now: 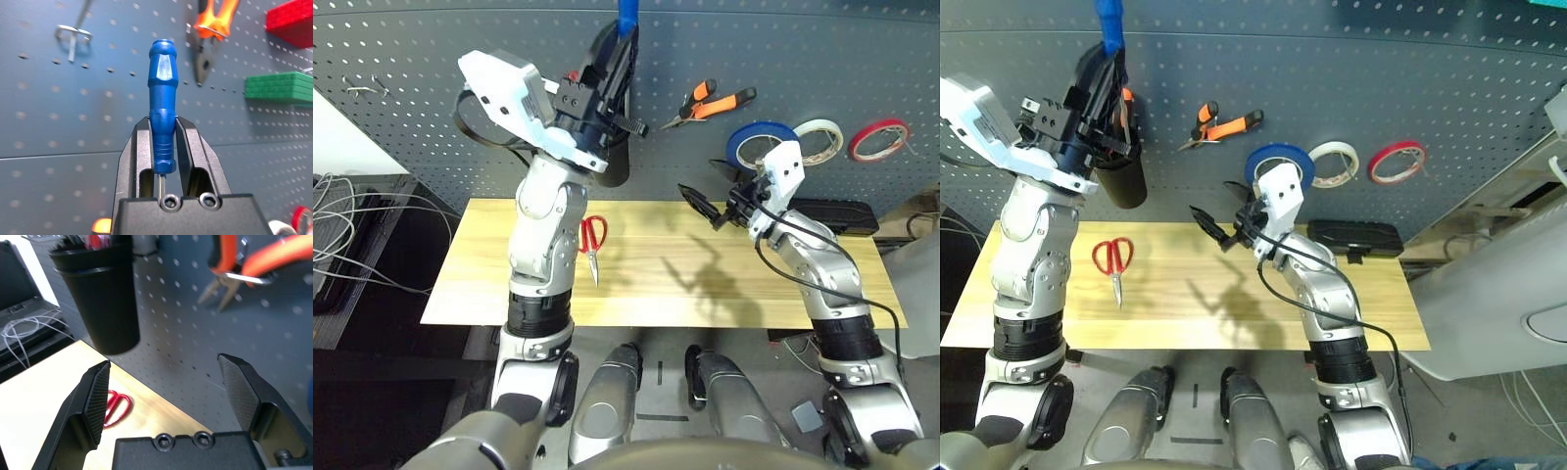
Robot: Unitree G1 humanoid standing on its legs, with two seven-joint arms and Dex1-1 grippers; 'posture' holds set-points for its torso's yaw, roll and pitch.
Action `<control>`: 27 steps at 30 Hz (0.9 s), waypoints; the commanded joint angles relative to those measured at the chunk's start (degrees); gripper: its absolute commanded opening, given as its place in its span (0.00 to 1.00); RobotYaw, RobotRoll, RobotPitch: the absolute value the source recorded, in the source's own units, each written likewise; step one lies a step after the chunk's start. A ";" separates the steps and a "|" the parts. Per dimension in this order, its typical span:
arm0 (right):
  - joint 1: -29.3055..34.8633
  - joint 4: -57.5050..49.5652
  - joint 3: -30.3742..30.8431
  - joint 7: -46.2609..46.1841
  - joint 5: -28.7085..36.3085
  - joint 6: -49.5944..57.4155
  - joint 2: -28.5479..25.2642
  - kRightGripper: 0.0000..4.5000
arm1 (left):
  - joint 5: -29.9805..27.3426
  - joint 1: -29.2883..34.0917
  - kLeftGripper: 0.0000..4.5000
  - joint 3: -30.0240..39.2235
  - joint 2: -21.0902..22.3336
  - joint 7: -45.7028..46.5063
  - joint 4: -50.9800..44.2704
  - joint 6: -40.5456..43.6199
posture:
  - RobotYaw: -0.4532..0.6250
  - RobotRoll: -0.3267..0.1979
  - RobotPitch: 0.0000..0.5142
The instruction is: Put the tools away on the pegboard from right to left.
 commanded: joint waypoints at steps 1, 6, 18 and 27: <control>-2.00 1.17 1.65 0.88 0.74 0.34 1.51 1.00 | 2.55 -0.43 0.12 1.07 0.48 0.89 4.93 -4.79 | 0.51 0.62 0.44; -4.53 2.45 1.00 0.88 1.29 0.11 3.13 1.00 | 3.19 0.41 0.12 1.09 0.67 -0.03 10.36 -8.72 | 0.51 0.62 0.44; -5.28 1.27 0.76 0.58 2.18 -0.32 3.65 1.00 | 4.27 3.26 0.12 0.17 -0.41 1.64 11.64 -9.25 | 0.50 0.62 0.44; -4.66 0.65 0.75 0.30 2.09 -0.53 3.42 1.00 | 4.37 4.32 0.48 -1.35 1.18 -0.77 6.97 -8.54 | 0.51 0.62 0.43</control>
